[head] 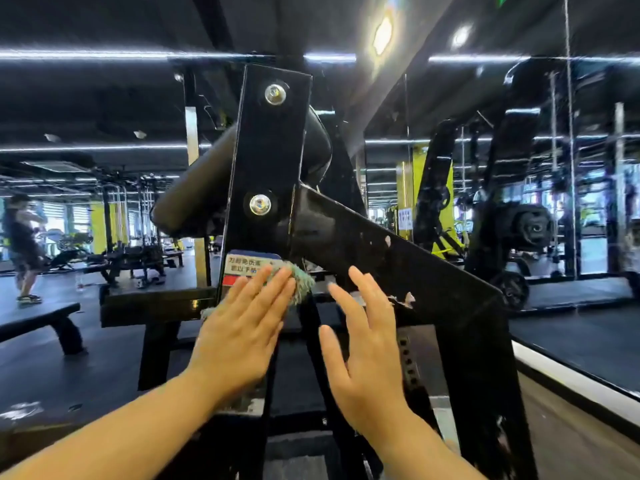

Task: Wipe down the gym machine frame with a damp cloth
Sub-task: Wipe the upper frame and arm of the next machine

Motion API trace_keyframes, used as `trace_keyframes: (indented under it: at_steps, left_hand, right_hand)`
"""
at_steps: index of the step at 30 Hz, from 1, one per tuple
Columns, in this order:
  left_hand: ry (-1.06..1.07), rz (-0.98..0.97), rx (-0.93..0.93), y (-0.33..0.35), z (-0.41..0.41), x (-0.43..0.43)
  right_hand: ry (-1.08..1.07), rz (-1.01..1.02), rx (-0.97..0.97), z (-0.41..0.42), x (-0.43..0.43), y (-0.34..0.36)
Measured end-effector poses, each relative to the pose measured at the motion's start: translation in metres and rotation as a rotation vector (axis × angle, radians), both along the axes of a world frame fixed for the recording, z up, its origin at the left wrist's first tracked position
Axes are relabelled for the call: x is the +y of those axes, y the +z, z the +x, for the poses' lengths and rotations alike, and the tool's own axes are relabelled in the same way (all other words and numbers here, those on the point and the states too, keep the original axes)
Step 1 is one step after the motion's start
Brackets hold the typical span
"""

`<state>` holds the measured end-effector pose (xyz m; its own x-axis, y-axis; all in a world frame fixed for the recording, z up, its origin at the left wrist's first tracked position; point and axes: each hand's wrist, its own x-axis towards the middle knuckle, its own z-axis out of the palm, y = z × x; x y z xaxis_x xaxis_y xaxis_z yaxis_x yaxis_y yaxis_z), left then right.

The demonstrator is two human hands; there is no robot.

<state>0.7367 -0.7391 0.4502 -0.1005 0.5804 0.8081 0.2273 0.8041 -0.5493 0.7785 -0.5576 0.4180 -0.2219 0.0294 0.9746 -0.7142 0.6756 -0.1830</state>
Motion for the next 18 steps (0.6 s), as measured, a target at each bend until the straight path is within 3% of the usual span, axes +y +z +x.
trace_keyframes:
  at_steps: [3,7,10,12,15,18]
  left_hand:
    - [-0.005,0.259,-0.094,0.046,0.007,0.033]
    - [0.055,0.177,-0.202,0.063,0.010,0.073]
    - [-0.129,0.214,-0.345,0.068,0.025,0.089]
    - [-0.289,0.278,-0.603,0.078,0.045,0.087]
    - [-0.748,0.407,-1.019,0.097,0.067,0.060]
    - [-0.916,0.465,-1.122,0.106,0.066,0.028]
  right_hand:
    - [0.129,-0.038,-0.029,0.010,-0.022,0.006]
    - [0.230,-0.193,-0.032,0.011,-0.031,0.050]
    - [0.460,-0.267,-0.144,0.007,-0.026,0.075]
    - [0.564,-0.266,-0.184,0.003,-0.027,0.081]
    - [0.482,-0.235,-0.199,-0.004,-0.036,0.088]
    - [0.152,-0.163,-0.154,-0.015,-0.049,0.091]
